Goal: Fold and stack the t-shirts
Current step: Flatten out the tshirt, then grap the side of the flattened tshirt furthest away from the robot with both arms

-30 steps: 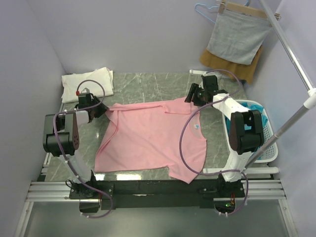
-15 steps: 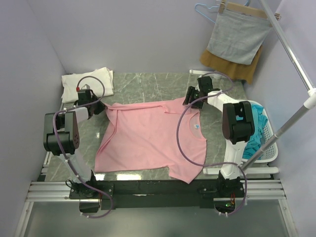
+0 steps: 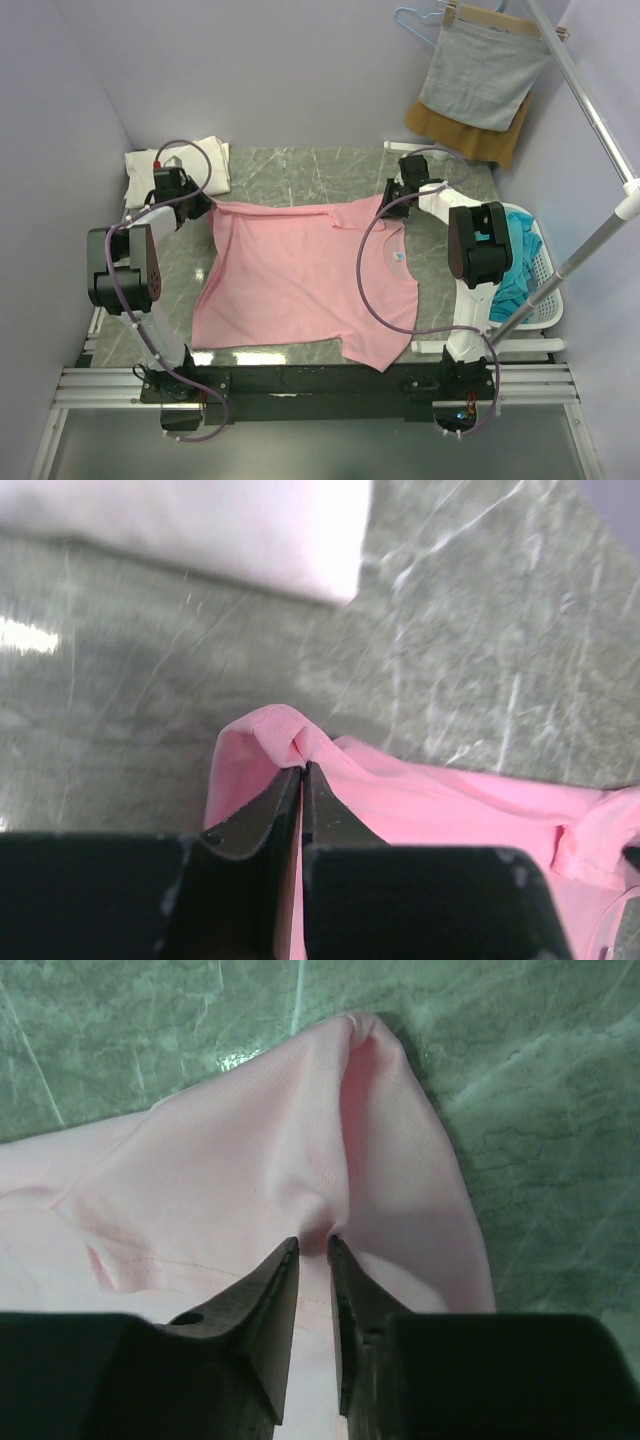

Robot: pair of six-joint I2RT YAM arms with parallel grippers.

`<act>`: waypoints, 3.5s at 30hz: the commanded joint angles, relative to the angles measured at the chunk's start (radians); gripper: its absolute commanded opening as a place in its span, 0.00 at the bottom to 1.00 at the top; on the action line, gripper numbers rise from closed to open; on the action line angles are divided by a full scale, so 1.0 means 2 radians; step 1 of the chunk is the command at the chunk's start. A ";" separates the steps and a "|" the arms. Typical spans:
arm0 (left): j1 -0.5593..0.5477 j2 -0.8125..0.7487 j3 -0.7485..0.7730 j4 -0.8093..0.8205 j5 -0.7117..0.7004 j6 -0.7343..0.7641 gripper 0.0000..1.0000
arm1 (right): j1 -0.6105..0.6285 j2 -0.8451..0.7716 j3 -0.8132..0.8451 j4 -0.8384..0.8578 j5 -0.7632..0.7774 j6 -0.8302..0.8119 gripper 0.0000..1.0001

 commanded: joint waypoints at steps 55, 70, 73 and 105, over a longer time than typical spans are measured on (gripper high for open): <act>-0.008 0.023 0.054 -0.022 -0.046 0.032 0.72 | -0.002 -0.007 0.035 -0.016 0.007 0.011 0.49; 0.007 0.084 0.106 0.000 -0.072 0.024 0.76 | -0.003 0.006 0.043 -0.022 0.000 0.001 0.51; 0.007 0.102 0.132 -0.018 -0.065 0.030 0.74 | -0.002 0.012 0.047 -0.023 -0.002 0.001 0.52; 0.008 0.090 0.135 -0.013 0.005 0.041 0.01 | -0.004 -0.020 0.019 0.002 -0.019 0.003 0.00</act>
